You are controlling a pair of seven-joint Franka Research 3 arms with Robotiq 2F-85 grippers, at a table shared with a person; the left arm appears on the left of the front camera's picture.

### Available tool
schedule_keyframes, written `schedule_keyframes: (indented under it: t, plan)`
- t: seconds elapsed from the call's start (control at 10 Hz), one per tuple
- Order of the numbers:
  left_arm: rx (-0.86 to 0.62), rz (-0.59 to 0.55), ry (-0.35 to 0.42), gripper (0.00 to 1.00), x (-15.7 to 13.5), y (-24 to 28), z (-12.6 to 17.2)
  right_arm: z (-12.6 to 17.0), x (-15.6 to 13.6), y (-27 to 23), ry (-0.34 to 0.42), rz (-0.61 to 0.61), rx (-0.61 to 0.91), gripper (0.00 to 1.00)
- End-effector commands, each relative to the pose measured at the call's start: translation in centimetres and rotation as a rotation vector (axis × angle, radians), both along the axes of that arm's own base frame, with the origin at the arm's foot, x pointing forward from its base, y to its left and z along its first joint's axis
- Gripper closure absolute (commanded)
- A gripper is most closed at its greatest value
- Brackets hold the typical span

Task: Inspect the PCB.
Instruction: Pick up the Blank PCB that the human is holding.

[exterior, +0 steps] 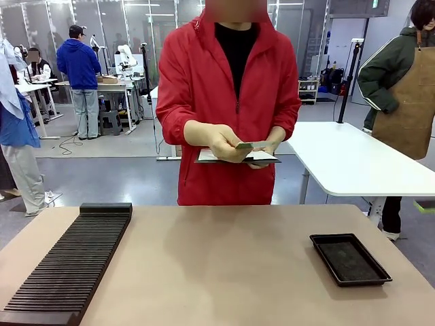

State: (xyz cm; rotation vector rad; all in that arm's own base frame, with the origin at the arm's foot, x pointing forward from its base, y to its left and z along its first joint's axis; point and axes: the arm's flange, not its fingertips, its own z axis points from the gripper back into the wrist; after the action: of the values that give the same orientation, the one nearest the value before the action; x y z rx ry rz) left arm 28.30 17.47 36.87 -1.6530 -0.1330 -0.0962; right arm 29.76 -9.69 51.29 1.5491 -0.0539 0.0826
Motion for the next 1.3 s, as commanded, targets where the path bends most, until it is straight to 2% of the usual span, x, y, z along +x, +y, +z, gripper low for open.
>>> schedule_keyframes:
  t: [0.0,0.1,0.4,0.7,1.2]
  plan:
    - [0.001,0.003,-0.002,0.0,0.0,0.1,0.1,1.6,2.6,1.9,0.087,0.022,0.039,0.0]
    - [0.001,0.003,-0.002,0.0,0.0,0.1,0.1,2.1,3.6,3.4,0.101,0.03,0.049,0.0]
    - [0.001,0.003,-0.002,0.0,0.0,0.1,0.1,3.4,7.0,8.8,0.219,0.035,0.038,0.0]
    - [0.001,0.003,-0.002,0.0,0.0,0.1,0.1,2.7,10.2,14.9,0.296,0.056,-0.026,0.0]
    - [0.001,0.003,-0.002,0.0,0.0,0.1,0.1,1.5,12.8,20.8,0.35,0.069,-0.043,0.0]
